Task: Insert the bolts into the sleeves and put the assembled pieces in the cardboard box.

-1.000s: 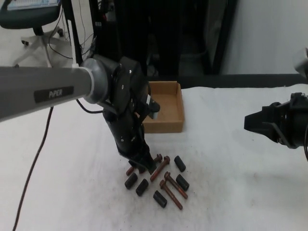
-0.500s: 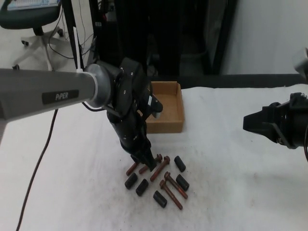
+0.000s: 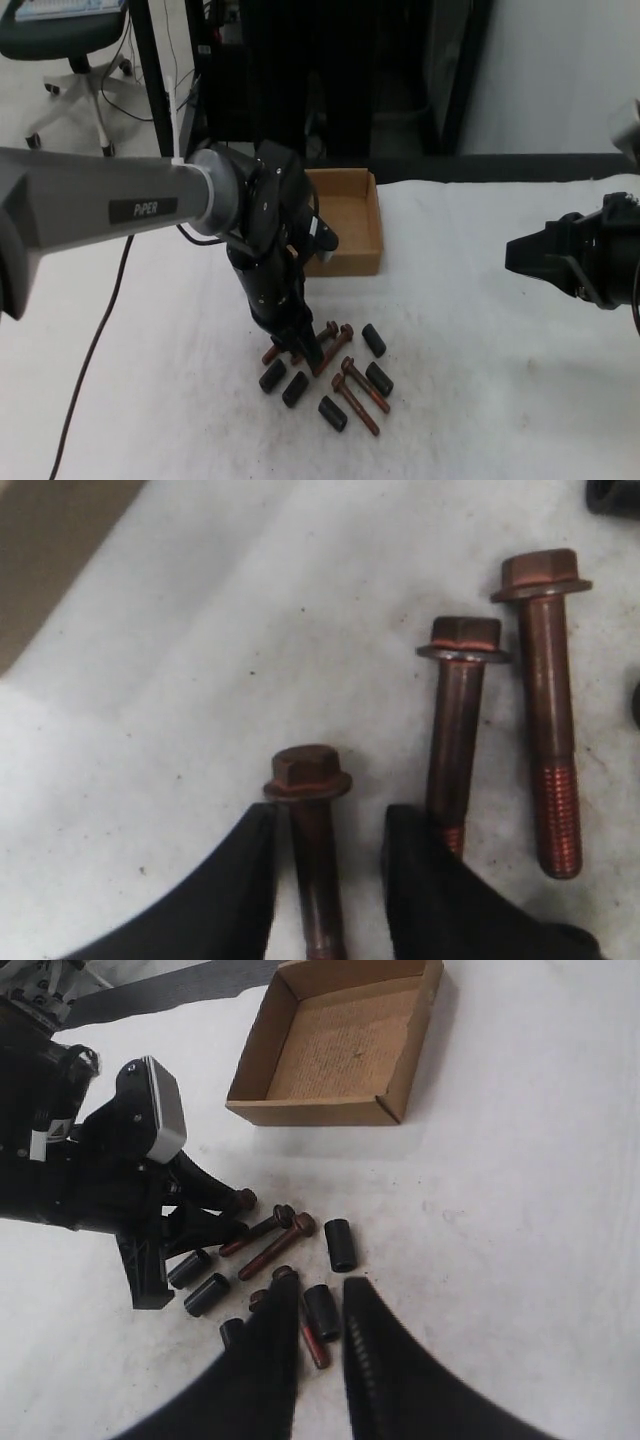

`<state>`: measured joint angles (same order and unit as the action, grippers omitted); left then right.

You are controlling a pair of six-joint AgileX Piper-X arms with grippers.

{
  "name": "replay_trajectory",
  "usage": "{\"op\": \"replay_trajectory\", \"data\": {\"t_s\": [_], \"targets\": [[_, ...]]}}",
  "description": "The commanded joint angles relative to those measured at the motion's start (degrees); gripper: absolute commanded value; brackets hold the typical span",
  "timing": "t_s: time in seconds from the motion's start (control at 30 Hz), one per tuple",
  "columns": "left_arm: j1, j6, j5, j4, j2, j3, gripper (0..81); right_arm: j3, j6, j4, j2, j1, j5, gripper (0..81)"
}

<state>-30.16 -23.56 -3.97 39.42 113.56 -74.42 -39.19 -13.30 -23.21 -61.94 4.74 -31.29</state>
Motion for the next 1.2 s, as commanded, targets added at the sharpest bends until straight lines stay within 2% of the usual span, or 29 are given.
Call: {"op": "replay_trajectory", "data": {"t_s": [0.0, 0.33, 0.4, 0.53, 0.77, 0.93, 1.03, 1.17], "targets": [[-0.07, -0.41, 2.19, -1.67, 0.63, -0.27, 33.6, -0.69, 0.53, -0.07, 0.73, 0.01, -0.63, 16.0], [-0.07, -0.92, 2.19, -3.16, 0.63, -0.27, 32.1, -0.69, 0.53, -1.66, 0.73, 0.01, -0.62, 16.0], [-0.07, -0.92, 2.19, -3.14, 0.63, -0.27, 25.0, -0.69, 0.53, -2.09, 0.73, 0.01, -0.62, 16.0], [-0.07, -0.92, 2.19, -3.14, 0.63, -0.27, 0.8, -0.69, 0.53, -2.10, 0.73, 0.01, -0.62, 16.0], [-0.07, -0.79, 2.19, -2.96, -0.27, -0.27, 0.2, -0.69, 0.53, -2.08, 0.73, 0.01, -1.09, 16.0], [0.29, 1.33, 3.97, -3.25, -5.84, -0.42, 0.2, -0.69, 1.70, -1.84, 0.73, 0.31, -5.56, 16.0], [1.27, 5.97, 3.97, -3.24, -10.89, -0.42, 0.2, -0.69, 1.70, -1.84, 0.73, 1.59, -5.57, 16.0], [3.70, 11.08, 3.18, -3.24, -18.38, -0.42, 0.2, -0.69, 2.62, -0.92, -0.59, 5.52, -4.56, 16.0]]}}
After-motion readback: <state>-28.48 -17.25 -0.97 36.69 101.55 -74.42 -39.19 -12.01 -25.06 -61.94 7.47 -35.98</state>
